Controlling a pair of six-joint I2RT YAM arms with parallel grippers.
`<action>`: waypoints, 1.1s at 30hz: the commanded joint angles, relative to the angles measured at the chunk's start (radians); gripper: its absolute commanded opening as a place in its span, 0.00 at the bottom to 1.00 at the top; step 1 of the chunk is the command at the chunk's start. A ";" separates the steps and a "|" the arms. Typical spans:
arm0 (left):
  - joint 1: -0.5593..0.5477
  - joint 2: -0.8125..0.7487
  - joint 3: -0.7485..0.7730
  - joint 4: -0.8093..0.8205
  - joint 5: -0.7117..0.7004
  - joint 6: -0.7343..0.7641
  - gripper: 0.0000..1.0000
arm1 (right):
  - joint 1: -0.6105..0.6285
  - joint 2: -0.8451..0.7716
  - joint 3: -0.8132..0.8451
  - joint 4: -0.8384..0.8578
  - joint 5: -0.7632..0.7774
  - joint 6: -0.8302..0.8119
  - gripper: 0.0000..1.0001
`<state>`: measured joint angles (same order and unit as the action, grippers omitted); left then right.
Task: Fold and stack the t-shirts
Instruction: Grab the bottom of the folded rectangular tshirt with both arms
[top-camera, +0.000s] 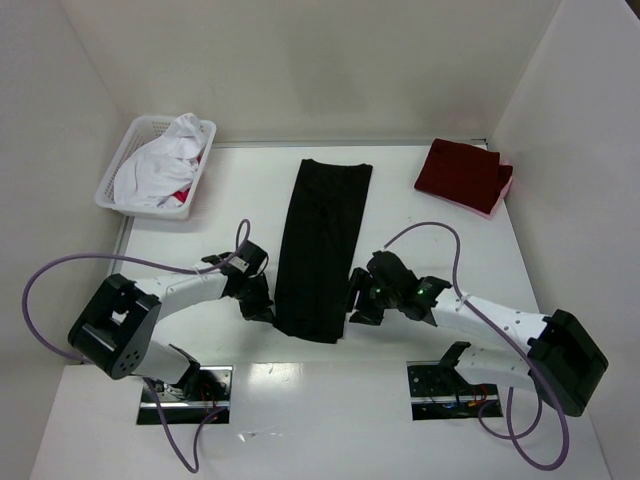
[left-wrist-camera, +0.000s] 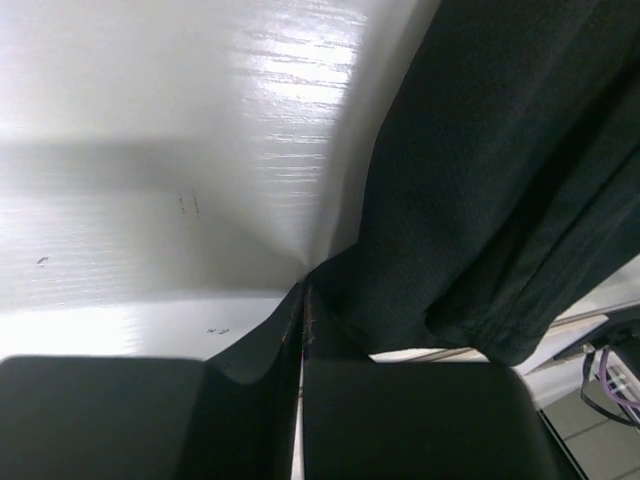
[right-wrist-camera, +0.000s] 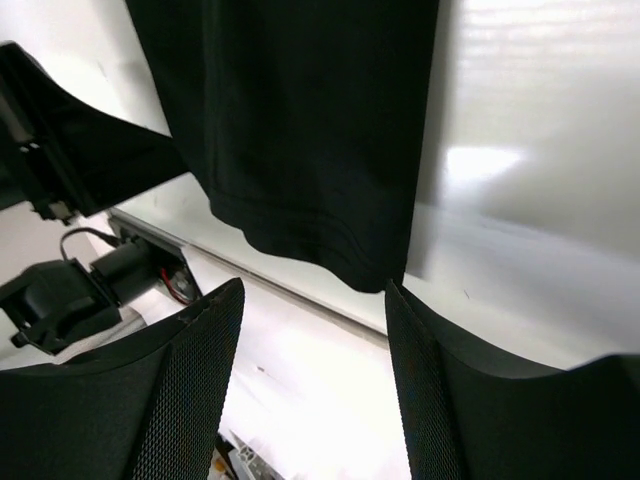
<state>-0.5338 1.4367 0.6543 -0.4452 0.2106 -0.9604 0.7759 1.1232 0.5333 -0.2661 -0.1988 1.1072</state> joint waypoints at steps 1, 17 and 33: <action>0.002 -0.029 -0.051 -0.002 0.006 0.017 0.00 | 0.050 -0.008 -0.022 0.022 0.032 0.057 0.64; 0.002 -0.337 -0.142 -0.104 0.026 -0.130 0.00 | 0.141 0.133 -0.013 0.073 0.039 0.039 0.61; 0.002 -0.346 -0.162 -0.099 0.035 -0.112 0.00 | 0.289 0.342 0.077 0.133 0.019 0.080 0.48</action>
<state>-0.5327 1.1015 0.4992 -0.5350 0.2256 -1.0763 1.0355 1.4326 0.5789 -0.1537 -0.1981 1.1681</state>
